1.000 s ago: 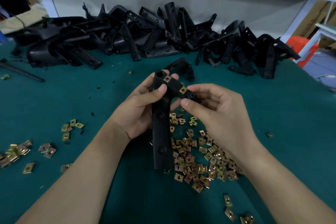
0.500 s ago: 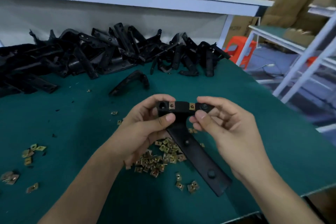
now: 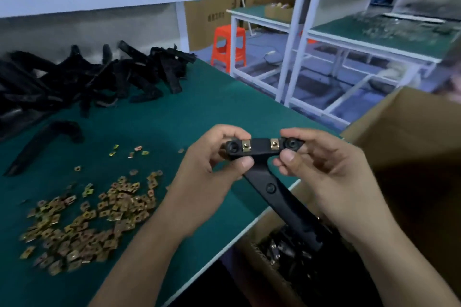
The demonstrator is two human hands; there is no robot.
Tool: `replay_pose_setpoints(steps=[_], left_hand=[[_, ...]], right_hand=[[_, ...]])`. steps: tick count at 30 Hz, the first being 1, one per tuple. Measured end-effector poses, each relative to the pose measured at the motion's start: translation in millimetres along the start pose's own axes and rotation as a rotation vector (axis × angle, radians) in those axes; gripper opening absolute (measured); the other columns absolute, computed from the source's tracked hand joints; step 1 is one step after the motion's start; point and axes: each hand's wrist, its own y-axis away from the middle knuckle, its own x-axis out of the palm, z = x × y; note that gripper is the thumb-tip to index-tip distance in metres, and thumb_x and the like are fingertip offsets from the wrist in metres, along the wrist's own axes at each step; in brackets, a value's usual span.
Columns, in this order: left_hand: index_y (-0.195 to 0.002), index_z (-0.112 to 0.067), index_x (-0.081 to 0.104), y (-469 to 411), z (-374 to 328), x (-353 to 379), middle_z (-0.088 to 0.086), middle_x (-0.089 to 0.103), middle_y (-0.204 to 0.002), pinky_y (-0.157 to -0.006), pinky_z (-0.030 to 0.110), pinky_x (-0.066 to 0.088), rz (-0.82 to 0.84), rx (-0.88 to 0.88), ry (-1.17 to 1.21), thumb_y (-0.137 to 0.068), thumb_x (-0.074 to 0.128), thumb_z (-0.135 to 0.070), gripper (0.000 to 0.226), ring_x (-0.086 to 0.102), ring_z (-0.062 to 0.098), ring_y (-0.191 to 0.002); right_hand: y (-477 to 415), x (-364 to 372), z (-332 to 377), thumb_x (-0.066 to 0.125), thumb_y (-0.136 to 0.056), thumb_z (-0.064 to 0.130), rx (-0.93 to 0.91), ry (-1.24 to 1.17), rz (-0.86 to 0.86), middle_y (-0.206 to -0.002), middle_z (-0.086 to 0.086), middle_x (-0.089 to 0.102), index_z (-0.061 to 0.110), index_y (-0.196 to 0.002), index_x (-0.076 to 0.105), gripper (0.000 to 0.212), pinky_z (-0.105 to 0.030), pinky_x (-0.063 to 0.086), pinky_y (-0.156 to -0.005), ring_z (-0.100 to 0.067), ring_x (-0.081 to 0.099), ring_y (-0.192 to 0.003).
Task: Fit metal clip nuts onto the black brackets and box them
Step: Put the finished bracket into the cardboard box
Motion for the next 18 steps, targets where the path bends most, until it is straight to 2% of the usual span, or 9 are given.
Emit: replay_pose_setpoints(steps=[3,6,9,11,13,15,18], left_hand=[[-0.101,-0.029,0.063,-9.8,5.3,39.9,-0.005,0.07,-0.102,-0.095,0.056,0.054,0.066,0.007,-0.013,-0.093,0.066,0.001,0.031,0.068,0.019,-0.104],[-0.102,-0.031,0.062,-15.3,15.0,75.1,-0.009,0.069,-0.103,-0.095,0.055,0.055,0.135,0.003,-0.005,-0.087,0.065,-0.014,0.023,0.068,0.017,-0.106],[-0.106,-0.035,0.061,-18.9,32.6,102.7,-0.012,0.069,-0.107,-0.093,0.057,0.056,0.219,-0.03,-0.014,-0.086,0.064,-0.023,0.024,0.068,0.017,-0.105],[-0.112,-0.033,0.061,-19.6,48.1,118.3,-0.011,0.069,-0.105,-0.085,0.059,0.059,0.277,-0.059,-0.03,-0.088,0.064,-0.026,0.025,0.071,0.02,-0.096],[-0.116,-0.034,0.06,-18.6,64.0,131.7,-0.01,0.07,-0.103,-0.08,0.057,0.061,0.332,-0.11,-0.05,-0.087,0.064,-0.036,0.03,0.072,0.022,-0.092],[-0.117,-0.04,0.061,-16.6,79.0,140.5,-0.013,0.068,-0.111,-0.084,0.051,0.061,0.394,-0.149,-0.111,-0.081,0.062,-0.052,0.038,0.068,0.014,-0.105],[-0.12,-0.054,0.056,-12.7,96.7,142.1,-0.019,0.057,-0.132,-0.091,0.043,0.058,0.483,-0.156,-0.277,-0.077,0.055,-0.069,0.045,0.05,0.005,-0.132]], right_hand=[[13.2,-35.1,-5.7,0.071,-0.09,0.004,0.026,0.072,-0.094,-0.077,-0.002,0.073,0.018,-0.11,0.073,0.025,-0.018,0.054,-0.072,-0.018,0.073,-0.072],[26.2,-65.0,-10.5,0.072,-0.09,0.007,0.079,0.159,-0.166,-0.081,-0.008,0.074,0.02,-0.11,0.074,0.023,-0.02,0.055,-0.072,-0.021,0.074,-0.076],[39.0,-92.5,-17.3,0.073,-0.091,0.014,0.15,0.369,-0.189,-0.085,0.002,0.075,0.027,-0.109,0.073,0.022,-0.022,0.055,-0.076,-0.012,0.072,-0.079],[48.3,-108.5,-22.6,0.073,-0.092,0.022,0.215,0.524,-0.175,-0.089,0.009,0.074,0.033,-0.111,0.072,0.022,-0.017,0.054,-0.071,-0.005,0.07,-0.078],[57.2,-121.1,-28.3,0.071,-0.093,0.029,0.306,0.661,-0.137,-0.096,0.013,0.072,0.036,-0.117,0.07,0.025,-0.014,0.051,-0.074,0.0,0.068,-0.083],[63.6,-129.6,-34.5,0.069,-0.094,0.036,0.41,0.795,-0.076,-0.114,0.013,0.066,0.038,-0.127,0.063,0.033,-0.018,0.05,-0.085,-0.002,0.064,-0.097],[68.8,-134.4,-41.1,0.066,-0.094,0.041,0.544,0.867,-0.048,-0.137,0.005,0.052,0.041,-0.136,0.055,0.043,-0.033,0.051,-0.099,-0.016,0.057,-0.117]])
